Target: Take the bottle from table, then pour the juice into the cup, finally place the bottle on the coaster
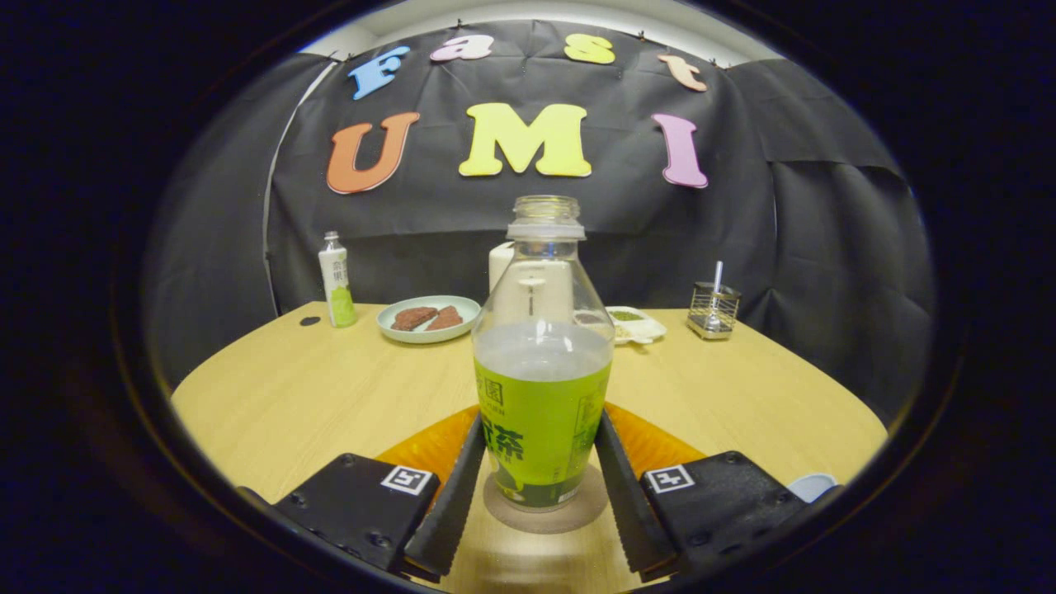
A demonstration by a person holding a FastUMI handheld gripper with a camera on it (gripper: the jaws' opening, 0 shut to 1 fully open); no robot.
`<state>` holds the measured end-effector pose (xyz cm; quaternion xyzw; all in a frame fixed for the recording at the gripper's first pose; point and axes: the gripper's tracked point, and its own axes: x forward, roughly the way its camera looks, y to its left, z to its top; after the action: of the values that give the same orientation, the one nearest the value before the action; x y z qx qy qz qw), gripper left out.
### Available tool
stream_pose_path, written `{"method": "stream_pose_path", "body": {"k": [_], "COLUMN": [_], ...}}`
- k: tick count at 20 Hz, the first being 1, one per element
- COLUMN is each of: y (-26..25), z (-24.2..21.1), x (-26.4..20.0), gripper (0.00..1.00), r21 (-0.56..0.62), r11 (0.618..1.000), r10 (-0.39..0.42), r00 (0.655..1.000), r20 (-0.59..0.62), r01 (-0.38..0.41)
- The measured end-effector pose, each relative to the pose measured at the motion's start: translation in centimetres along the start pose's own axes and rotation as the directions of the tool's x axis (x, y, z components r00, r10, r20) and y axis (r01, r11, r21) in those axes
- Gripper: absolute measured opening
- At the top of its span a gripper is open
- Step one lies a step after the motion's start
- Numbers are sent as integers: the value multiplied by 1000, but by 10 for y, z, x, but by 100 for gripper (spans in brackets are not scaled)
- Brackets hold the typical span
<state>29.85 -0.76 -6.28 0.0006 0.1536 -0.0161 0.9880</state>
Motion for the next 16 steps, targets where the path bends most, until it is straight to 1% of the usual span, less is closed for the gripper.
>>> {"method": "stream_pose_path", "body": {"k": [2,5,8,12,16], "y": [-1,-9,-9,-9,-4], "z": [0,-4,-6,0,4], "x": [0,0,-1,-15,-53], "gripper": [79,90,100,100,100], "r21": [3,3,-1,-11,-20], "r11": [1000,999,1000,1000,1000], "r10": [-2,-38,-25,-13,11], "r00": [1000,999,999,1000,999], "r20": [1,-29,-35,-11,41], "r01": [2,38,25,13,-10]}}
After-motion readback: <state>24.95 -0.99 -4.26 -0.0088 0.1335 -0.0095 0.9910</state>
